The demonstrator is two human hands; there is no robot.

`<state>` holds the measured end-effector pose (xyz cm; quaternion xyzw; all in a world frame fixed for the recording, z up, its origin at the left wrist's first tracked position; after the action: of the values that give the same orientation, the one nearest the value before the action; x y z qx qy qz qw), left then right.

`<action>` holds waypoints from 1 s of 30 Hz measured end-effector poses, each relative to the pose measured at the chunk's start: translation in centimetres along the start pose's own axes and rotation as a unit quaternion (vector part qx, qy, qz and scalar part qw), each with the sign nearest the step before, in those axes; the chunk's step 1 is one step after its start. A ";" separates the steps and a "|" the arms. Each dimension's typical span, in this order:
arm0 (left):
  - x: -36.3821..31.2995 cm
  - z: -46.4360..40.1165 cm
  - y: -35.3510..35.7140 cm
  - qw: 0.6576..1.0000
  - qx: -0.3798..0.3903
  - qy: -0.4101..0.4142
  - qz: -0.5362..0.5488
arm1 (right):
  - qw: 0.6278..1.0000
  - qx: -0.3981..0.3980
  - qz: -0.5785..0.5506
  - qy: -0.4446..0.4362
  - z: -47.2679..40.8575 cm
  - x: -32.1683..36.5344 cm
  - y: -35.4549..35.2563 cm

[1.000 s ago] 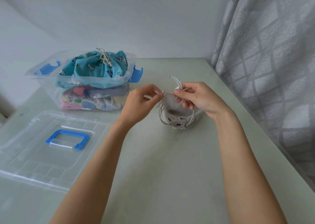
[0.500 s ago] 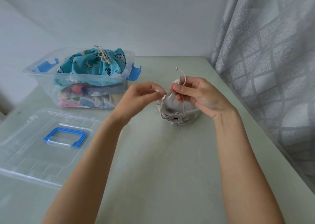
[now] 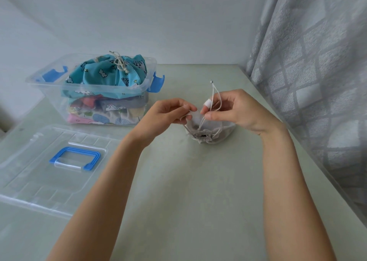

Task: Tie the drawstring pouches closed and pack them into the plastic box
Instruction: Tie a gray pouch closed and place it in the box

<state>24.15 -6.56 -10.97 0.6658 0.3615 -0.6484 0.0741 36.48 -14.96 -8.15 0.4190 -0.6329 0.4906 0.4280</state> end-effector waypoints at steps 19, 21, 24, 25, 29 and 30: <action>1.8 -0.3 -3.3 0.976 -0.203 0.004 0.075 | 0.979 -0.190 -0.038 -0.059 -0.5 -0.5 -2.7; 2.3 -0.6 -2.9 0.954 -0.179 0.002 0.239 | 0.978 -0.197 -0.045 -0.046 -0.2 -1.1 -3.5; 3.0 -1.0 -2.1 0.903 -0.147 -0.009 0.404 | 0.973 -0.228 -0.042 -0.015 0.4 -2.6 -5.0; 3.4 -1.1 -2.0 0.890 -0.146 -0.017 0.431 | 0.971 -0.236 -0.036 -0.004 0.6 -3.1 -5.5; 4.9 -1.2 -2.6 0.876 -0.170 -0.044 0.448 | 0.962 -0.272 -0.036 0.015 1.4 -4.1 -6.9; 5.1 -1.1 -2.7 0.887 -0.180 -0.052 0.422 | 0.958 -0.284 -0.044 0.012 1.6 -4.2 -7.2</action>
<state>23.01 -2.01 -14.47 0.6962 0.1521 -0.5136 0.4779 44.30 -17.22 -10.55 0.3012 -0.7219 0.2763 0.5583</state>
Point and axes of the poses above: each hand's wrist, its own z-axis away from the middle knuckle, its own y-axis out of the palm, x = y × z, the point moved 7 cm from there along -z, towards the middle knuckle, and after that the axes turned 12 degrees about -z, right-handed, at the moved point
